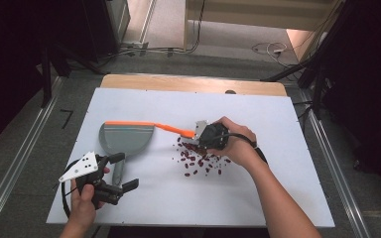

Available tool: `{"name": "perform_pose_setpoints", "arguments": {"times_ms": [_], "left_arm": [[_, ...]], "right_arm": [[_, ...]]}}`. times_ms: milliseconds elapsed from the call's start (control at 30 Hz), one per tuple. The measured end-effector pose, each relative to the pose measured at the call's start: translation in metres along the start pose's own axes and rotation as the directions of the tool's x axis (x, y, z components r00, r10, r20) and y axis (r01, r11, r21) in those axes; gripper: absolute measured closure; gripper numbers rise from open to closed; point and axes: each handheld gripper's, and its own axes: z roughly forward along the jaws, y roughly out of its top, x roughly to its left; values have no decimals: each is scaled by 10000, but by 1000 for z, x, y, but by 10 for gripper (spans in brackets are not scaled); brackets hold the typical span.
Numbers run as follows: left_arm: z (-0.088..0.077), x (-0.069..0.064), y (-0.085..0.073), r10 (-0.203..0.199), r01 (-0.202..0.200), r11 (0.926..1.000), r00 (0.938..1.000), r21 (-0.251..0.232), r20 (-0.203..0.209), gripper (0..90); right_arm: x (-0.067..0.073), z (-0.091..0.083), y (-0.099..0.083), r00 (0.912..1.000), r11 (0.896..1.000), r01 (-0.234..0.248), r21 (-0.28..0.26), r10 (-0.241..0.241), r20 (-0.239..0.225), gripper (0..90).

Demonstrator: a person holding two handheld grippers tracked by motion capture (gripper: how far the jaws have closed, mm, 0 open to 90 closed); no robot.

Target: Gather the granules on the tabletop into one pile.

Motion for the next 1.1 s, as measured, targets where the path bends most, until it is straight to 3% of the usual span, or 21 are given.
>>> {"name": "perform_pose_setpoints", "arguments": {"times_ms": [167,333,733,800,900,1000,1033,1067,1100], "left_arm": [[-1,1,-1,-18,18,10000,10000,-5,-16,1],[-1,2,-1,-34,34,10000,10000,-5,-3,1],[1,0,0,12,-12,10000,10000,53,-1,1],[1,-1,0,38,-38,10000,10000,26,-25,1],[0,-1,1,33,-33,10000,10000,1,-76,1],[-1,1,0,-13,12,10000,10000,-24,-96,1],[-1,2,0,-54,54,10000,9999,-37,-102,1],[-2,3,-1,-47,47,10000,9999,-26,-111,1],[-2,3,-1,-64,64,10000,9999,-26,-112,1]], "right_arm": [[-8,9,9,9995,10000,-57,68,55,310,686],[1,16,12,9997,9997,235,71,-235,-14,686],[24,0,2,9971,9981,604,-72,-607,-458,686],[24,-2,2,9972,9978,659,-91,-662,-350,686],[17,-9,5,9997,9996,232,-173,-233,-97,686],[11,-24,11,9945,9925,-1023,-668,1004,-306,686],[11,-29,15,9875,9849,-1512,-842,1467,-572,685],[12,-34,19,9744,9731,-2120,-902,2034,-963,686],[14,-38,23,9559,9584,-2718,-872,2583,-1400,686]]}}
